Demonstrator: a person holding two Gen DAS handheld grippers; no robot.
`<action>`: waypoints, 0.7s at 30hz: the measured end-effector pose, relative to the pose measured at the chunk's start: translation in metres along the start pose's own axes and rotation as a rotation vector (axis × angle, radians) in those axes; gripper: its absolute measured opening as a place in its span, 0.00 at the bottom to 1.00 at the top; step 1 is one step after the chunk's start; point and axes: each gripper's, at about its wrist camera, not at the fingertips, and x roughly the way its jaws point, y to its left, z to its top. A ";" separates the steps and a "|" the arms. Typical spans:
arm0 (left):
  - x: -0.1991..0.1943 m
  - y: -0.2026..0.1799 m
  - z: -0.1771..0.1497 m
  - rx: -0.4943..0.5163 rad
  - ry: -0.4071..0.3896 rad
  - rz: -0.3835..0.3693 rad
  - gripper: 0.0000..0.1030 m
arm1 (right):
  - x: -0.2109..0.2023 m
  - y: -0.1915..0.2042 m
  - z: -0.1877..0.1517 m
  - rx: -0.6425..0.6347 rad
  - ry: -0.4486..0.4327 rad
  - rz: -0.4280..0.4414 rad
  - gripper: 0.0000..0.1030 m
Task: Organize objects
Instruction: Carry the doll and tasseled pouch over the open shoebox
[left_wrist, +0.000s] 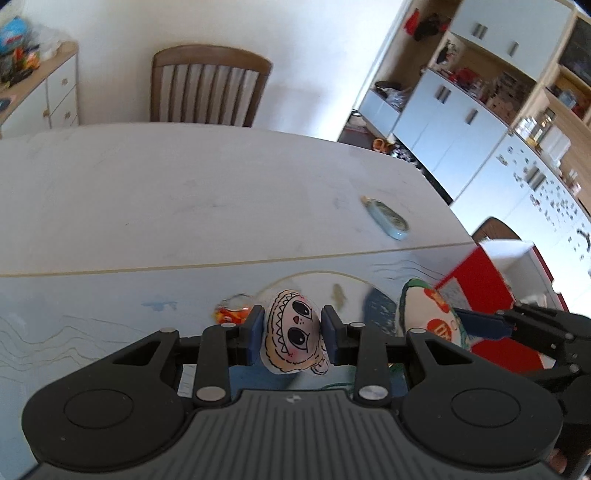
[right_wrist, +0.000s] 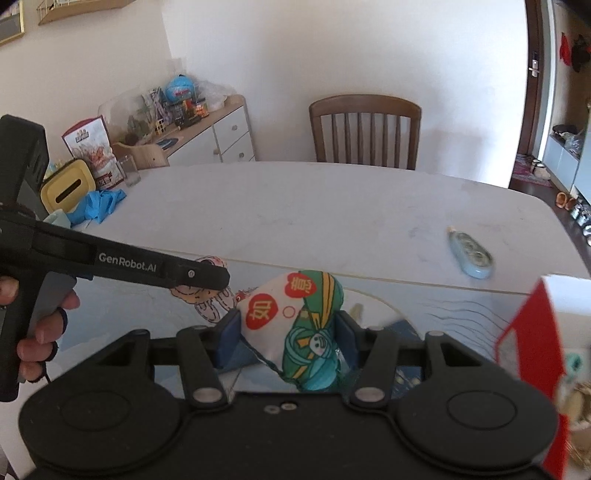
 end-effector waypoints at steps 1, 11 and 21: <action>-0.002 -0.007 -0.001 0.016 -0.003 0.001 0.32 | -0.006 -0.002 -0.001 0.004 -0.001 -0.003 0.52; -0.021 -0.085 -0.003 0.130 -0.007 -0.063 0.32 | -0.064 -0.037 -0.013 0.039 -0.003 -0.054 0.52; -0.013 -0.166 0.000 0.235 -0.015 -0.097 0.32 | -0.115 -0.091 -0.025 0.083 -0.042 -0.103 0.52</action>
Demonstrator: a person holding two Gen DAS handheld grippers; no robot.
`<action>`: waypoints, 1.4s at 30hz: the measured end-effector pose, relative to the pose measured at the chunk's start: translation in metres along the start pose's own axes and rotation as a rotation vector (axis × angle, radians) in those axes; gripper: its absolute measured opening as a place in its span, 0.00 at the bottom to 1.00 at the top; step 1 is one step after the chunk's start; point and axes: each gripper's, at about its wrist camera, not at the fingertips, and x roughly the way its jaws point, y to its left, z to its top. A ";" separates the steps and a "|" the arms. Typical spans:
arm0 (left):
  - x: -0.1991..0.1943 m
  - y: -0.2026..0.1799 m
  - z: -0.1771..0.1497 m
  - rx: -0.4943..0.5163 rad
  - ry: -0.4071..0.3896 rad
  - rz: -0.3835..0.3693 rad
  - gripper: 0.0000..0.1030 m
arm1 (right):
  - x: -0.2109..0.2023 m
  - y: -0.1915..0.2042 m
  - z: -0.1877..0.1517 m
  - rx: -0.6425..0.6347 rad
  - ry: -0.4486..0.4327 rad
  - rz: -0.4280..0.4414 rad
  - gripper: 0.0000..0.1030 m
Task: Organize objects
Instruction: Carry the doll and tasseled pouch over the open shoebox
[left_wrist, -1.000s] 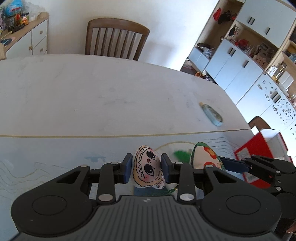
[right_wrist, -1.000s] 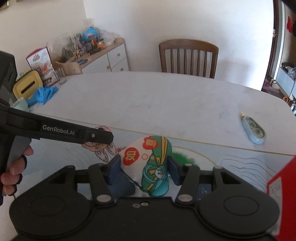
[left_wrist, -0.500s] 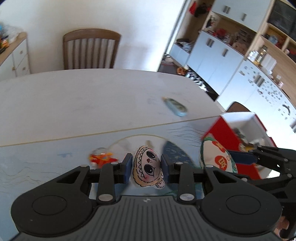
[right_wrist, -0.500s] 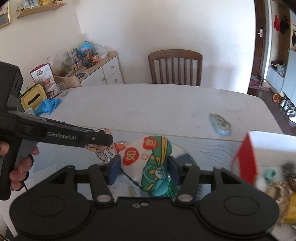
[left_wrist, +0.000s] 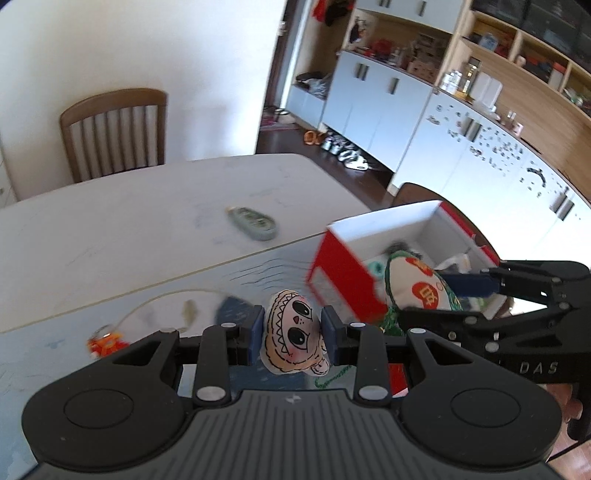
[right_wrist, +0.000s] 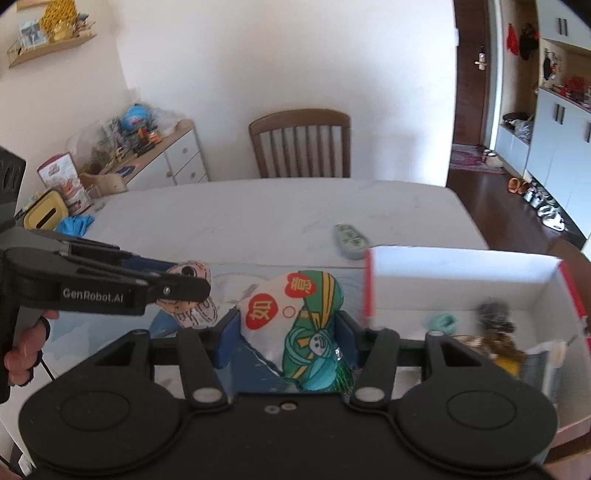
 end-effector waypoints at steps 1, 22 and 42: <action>0.003 -0.008 0.003 0.008 -0.001 -0.006 0.32 | -0.004 -0.006 0.000 0.002 -0.007 -0.002 0.52; 0.069 -0.134 0.035 0.120 0.023 -0.035 0.32 | -0.046 -0.131 -0.001 0.015 -0.072 -0.133 0.52; 0.169 -0.185 0.019 0.185 0.226 0.012 0.32 | 0.010 -0.205 -0.025 0.065 0.053 -0.172 0.53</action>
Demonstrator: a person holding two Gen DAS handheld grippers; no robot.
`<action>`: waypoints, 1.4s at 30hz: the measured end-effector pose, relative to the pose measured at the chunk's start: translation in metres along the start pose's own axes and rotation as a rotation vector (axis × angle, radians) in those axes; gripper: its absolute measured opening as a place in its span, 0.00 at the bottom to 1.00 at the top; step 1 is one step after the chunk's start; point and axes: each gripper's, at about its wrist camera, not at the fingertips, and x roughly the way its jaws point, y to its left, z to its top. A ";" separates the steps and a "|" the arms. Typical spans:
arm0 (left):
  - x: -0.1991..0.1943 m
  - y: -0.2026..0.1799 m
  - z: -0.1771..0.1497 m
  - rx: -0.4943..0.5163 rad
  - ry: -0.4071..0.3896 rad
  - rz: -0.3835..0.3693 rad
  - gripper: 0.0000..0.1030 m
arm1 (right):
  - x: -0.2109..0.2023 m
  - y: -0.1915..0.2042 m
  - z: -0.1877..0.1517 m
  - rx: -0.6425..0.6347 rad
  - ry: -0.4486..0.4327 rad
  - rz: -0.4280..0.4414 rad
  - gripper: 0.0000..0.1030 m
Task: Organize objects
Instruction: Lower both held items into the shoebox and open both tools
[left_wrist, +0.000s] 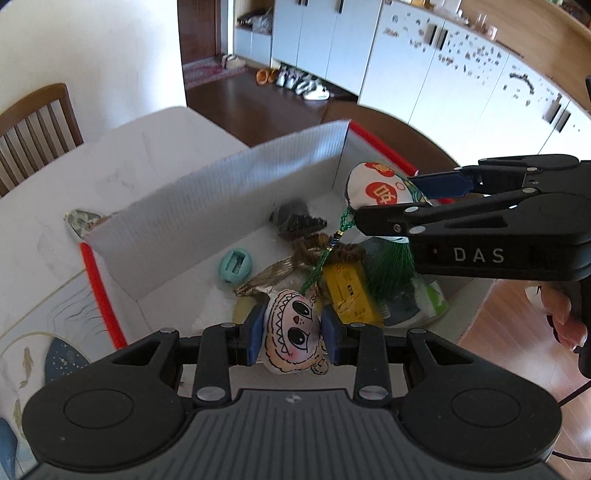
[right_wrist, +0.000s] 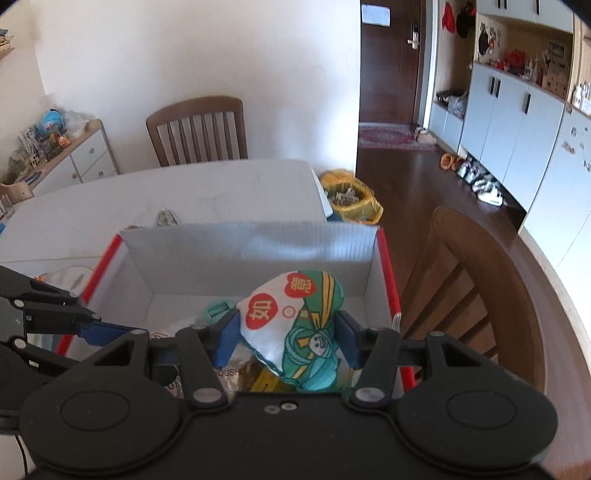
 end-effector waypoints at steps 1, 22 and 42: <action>0.002 -0.001 0.000 0.001 0.006 0.002 0.32 | 0.004 -0.001 -0.001 -0.001 0.006 0.002 0.53; 0.031 -0.001 -0.008 0.016 0.097 0.024 0.31 | 0.046 -0.001 -0.004 -0.034 0.098 -0.005 0.55; 0.016 0.000 -0.012 0.016 0.058 0.026 0.45 | 0.017 0.002 -0.003 -0.001 0.040 -0.020 0.64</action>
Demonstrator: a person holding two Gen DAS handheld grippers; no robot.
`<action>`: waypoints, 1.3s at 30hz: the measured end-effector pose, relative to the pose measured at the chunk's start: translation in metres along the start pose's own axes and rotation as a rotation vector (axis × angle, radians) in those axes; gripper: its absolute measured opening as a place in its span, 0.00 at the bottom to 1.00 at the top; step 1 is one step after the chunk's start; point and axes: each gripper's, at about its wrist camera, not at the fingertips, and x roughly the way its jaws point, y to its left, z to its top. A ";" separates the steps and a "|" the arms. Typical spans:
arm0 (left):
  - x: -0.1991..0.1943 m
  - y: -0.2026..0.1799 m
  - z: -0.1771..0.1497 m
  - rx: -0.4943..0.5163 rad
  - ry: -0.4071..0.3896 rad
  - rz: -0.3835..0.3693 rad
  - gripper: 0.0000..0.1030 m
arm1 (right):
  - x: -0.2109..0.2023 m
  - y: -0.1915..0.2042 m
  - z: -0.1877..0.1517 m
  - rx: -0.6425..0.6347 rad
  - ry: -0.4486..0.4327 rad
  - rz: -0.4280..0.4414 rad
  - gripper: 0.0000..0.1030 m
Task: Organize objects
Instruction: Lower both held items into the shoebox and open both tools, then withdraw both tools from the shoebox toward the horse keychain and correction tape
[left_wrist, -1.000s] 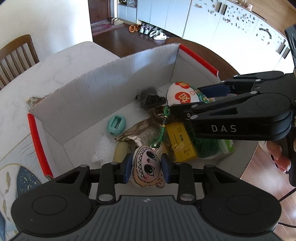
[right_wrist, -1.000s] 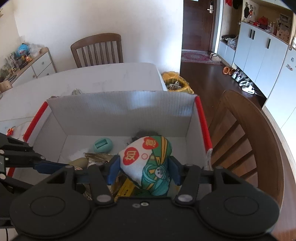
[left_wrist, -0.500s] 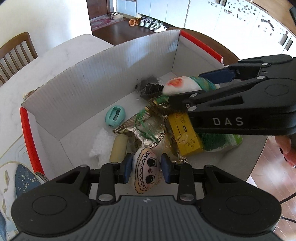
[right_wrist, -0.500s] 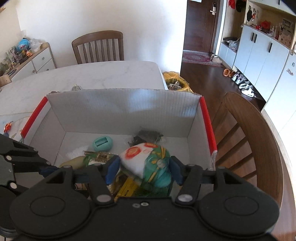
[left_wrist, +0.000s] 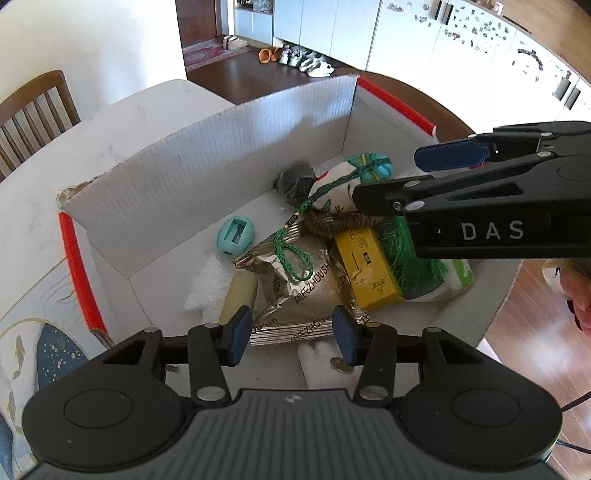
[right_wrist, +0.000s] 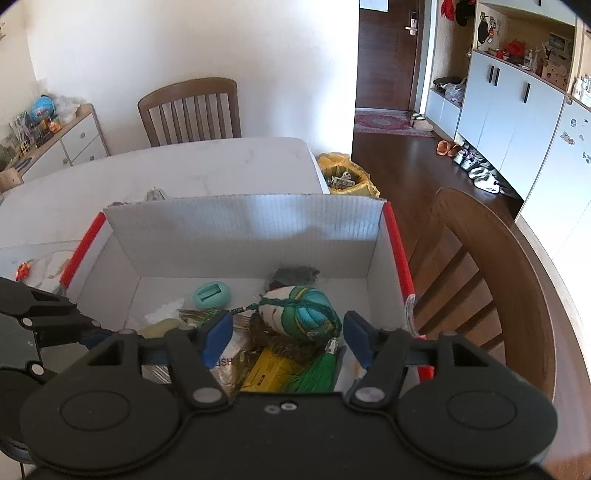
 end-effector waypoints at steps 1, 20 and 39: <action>-0.003 0.001 0.000 -0.002 -0.006 -0.002 0.45 | -0.003 0.000 0.000 0.005 -0.004 0.003 0.64; -0.079 0.032 -0.019 -0.036 -0.157 -0.046 0.51 | -0.056 0.037 0.001 0.085 -0.113 0.043 0.69; -0.140 0.119 -0.066 -0.067 -0.246 0.009 0.70 | -0.069 0.135 0.002 0.108 -0.160 0.052 0.83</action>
